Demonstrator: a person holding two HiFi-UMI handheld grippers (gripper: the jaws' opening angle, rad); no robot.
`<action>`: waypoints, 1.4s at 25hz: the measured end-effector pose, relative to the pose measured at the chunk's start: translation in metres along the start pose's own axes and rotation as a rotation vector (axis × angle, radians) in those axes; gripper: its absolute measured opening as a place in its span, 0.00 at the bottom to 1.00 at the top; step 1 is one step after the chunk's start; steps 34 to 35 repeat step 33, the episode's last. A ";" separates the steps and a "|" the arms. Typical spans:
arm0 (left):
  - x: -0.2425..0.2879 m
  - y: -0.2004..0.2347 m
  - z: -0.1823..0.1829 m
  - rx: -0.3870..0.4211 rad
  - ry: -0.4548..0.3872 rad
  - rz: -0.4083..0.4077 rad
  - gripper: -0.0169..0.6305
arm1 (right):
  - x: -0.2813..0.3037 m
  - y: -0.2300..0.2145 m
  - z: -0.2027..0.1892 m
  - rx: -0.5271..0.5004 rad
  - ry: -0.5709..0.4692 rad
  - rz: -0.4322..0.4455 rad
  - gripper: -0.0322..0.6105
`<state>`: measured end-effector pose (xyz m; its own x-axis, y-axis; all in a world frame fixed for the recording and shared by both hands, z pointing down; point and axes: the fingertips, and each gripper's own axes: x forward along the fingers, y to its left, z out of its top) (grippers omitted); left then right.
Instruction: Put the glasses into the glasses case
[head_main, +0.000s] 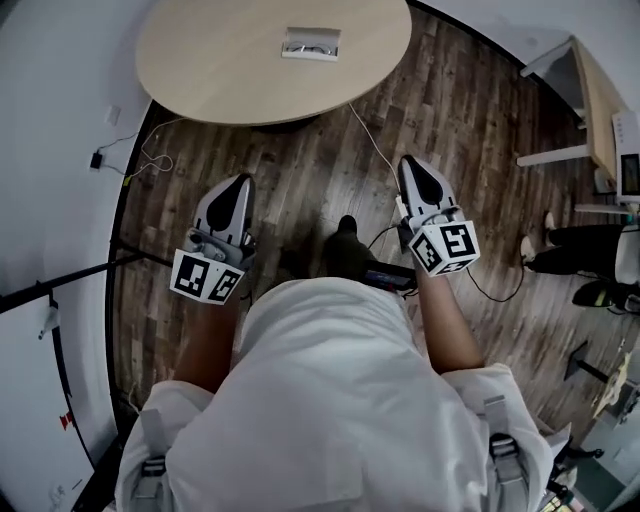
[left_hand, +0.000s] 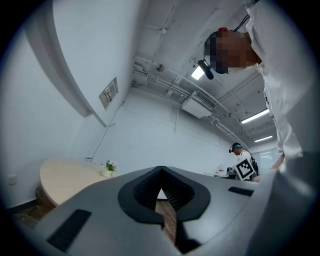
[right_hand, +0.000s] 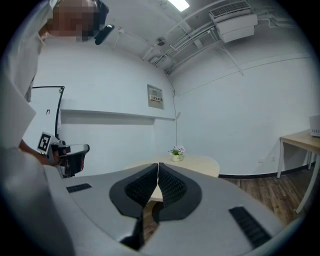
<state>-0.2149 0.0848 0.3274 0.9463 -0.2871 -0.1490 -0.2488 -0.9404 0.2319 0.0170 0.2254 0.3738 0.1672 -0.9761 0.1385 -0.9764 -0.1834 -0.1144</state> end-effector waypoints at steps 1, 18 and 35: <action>-0.016 0.009 -0.008 -0.019 0.013 0.011 0.05 | 0.000 0.014 -0.005 0.010 0.004 -0.001 0.09; -0.043 -0.043 -0.028 -0.075 0.119 -0.068 0.05 | -0.045 0.044 0.005 0.022 -0.051 0.081 0.09; 0.037 -0.152 -0.068 -0.065 0.213 -0.171 0.05 | -0.123 -0.063 -0.018 0.091 -0.044 0.030 0.09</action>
